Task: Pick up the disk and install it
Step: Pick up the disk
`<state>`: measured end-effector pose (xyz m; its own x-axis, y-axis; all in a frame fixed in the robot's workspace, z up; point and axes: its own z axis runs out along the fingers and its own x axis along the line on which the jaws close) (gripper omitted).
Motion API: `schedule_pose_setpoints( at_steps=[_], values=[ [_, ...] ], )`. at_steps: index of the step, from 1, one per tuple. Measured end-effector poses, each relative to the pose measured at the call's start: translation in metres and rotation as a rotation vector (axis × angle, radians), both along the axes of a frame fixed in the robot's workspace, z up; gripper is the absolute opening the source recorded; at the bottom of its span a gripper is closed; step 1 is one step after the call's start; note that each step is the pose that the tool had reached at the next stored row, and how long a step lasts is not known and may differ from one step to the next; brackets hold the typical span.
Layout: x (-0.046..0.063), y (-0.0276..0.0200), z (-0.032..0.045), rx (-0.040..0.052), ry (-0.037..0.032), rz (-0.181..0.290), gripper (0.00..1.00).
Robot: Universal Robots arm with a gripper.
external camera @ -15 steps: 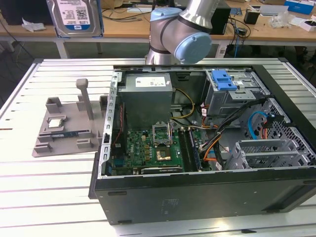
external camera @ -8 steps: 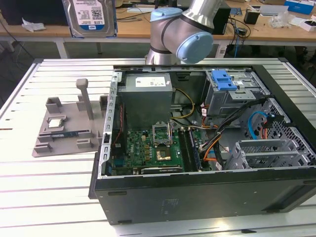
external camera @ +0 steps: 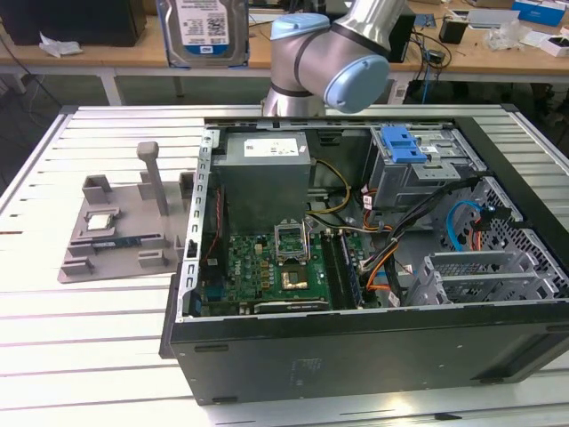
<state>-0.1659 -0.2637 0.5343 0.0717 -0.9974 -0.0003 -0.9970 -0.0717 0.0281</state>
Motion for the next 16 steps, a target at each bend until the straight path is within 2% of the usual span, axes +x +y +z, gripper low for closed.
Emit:
schedule_pose_setpoints(
  at_steps=[3, 5, 10, 14, 16],
  values=[
    [0.018, -0.0001, 0.0, 0.0, 0.0014, 0.0, 0.37],
    [0.023, -0.0021, 0.0, 0.0001, 0.002, 0.0, 0.37],
    [0.028, -0.0127, 0.0, 0.0, 0.0029, 0.0, 0.37],
    [0.031, -0.0251, 0.0, 0.0, 0.0033, 0.0, 0.37],
    [0.032, -0.0286, 0.0, 0.0, 0.0035, 0.0, 0.37]
  ],
)
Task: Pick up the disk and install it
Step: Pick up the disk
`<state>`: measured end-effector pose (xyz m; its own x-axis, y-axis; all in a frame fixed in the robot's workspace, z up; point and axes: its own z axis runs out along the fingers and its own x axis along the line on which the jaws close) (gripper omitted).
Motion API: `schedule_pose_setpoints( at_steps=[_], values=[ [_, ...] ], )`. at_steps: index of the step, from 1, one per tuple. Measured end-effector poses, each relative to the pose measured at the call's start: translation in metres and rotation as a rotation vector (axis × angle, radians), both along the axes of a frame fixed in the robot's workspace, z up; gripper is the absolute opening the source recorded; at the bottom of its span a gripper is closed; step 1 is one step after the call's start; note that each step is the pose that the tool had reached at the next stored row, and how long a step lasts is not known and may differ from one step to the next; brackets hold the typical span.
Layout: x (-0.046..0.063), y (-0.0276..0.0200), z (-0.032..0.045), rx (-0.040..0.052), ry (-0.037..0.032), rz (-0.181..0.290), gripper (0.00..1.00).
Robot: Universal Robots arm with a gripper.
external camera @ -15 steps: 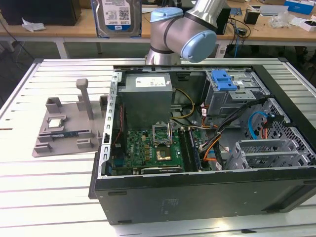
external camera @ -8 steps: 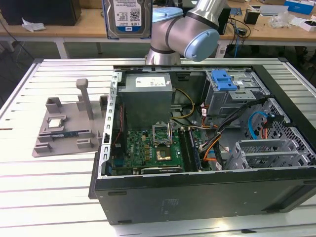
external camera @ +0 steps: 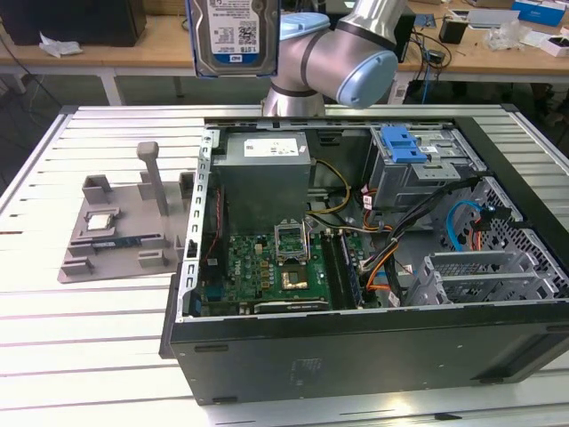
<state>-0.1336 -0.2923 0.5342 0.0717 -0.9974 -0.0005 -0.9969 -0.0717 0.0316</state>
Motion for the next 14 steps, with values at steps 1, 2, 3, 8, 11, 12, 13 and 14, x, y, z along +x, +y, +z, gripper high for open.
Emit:
schedule_pose_setpoints(
  at_steps=[1, 2, 3, 8, 11, 12, 13, 14],
  values=[
    [0.0, -0.0013, 0.0, 0.0, 0.0001, 0.0, 0.37],
    [0.001, -0.0027, 0.0, 0.0, 0.0, 0.0, 0.37],
    [0.001, -0.0041, 0.0, 0.0, 0.0001, 0.0, 0.37],
    [0.004, -0.0111, 0.0, 0.0, 0.0003, 0.0, 0.37],
    [0.006, -0.0152, -0.0001, 0.0, 0.0004, 0.0, 0.37],
    [0.006, -0.0162, -0.0001, 0.0, 0.0004, 0.0, 0.37],
    [0.006, -0.0174, -0.0001, 0.0, 0.0005, 0.0, 0.37],
    [0.007, -0.0182, -0.0002, 0.0, 0.0005, 0.0, 0.37]
  ],
)
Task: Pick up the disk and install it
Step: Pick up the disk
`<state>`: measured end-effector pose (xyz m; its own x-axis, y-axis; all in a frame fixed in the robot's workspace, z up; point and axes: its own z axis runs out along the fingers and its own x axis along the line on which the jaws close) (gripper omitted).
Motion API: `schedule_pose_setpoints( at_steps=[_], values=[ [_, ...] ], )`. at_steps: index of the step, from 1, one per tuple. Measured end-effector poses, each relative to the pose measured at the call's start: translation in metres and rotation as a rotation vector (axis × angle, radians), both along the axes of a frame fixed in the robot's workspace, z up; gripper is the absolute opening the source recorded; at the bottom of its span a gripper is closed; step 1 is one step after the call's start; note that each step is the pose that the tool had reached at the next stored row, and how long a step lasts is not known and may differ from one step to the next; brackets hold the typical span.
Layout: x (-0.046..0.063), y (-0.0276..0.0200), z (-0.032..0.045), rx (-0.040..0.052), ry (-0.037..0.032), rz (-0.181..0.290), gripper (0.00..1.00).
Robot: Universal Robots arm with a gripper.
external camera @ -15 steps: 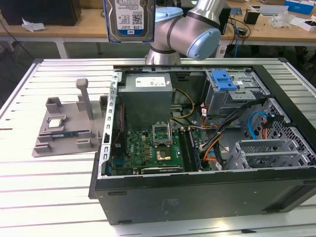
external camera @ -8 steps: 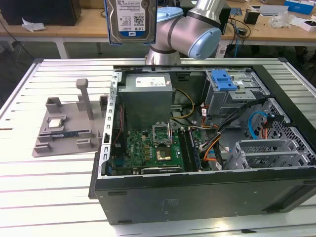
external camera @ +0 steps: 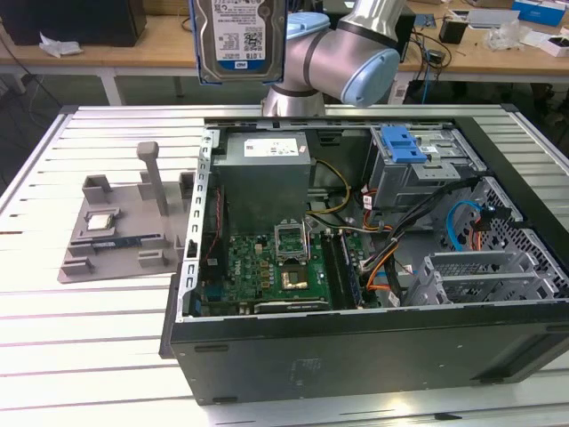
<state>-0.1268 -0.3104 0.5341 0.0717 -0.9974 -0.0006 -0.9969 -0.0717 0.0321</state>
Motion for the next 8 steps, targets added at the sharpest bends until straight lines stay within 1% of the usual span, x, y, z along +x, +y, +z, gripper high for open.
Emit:
schedule_pose_setpoints(
  at_steps=[5, 7, 8],
  values=[
    [0.0039, -0.0057, -0.0002, 0.0, 0.0, 0.0, 0.37],
    [0.005, -0.0071, -0.0003, 0.0, 0.0, 0.0, 0.37],
    [0.0061, -0.0087, -0.0003, 0.0, 0.0001, 0.0, 0.37]
  ],
)
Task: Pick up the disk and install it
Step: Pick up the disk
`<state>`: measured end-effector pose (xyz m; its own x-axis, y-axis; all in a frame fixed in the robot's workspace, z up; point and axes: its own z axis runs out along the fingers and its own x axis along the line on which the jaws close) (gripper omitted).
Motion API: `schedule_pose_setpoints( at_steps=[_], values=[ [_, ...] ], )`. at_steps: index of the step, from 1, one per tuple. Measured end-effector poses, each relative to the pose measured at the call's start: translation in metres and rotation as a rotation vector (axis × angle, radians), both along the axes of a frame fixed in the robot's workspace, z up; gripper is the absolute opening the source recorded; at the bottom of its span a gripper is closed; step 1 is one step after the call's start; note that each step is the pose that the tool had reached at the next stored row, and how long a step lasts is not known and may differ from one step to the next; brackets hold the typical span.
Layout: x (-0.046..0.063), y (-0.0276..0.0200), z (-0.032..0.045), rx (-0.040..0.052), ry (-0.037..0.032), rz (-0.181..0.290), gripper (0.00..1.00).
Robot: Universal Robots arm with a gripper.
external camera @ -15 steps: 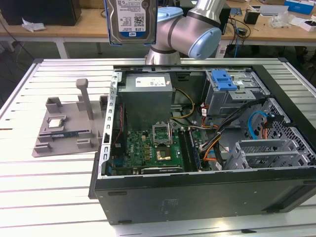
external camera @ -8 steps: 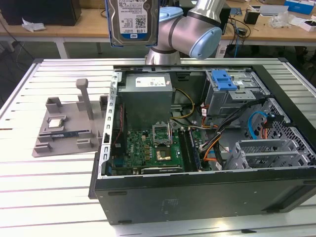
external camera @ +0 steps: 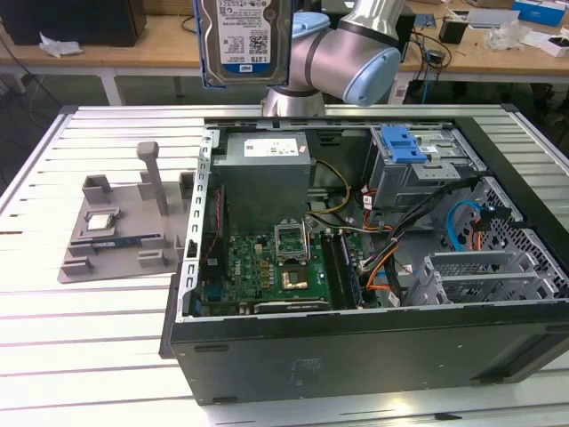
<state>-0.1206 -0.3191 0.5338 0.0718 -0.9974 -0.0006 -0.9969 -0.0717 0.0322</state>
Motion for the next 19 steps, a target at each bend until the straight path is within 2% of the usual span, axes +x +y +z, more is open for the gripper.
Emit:
schedule_pose_setpoints(
  at_steps=[19],
  values=[
    [0.013, -0.0209, -0.0007, 0.0, 0.0002, 0.0, 0.37]
  ],
)
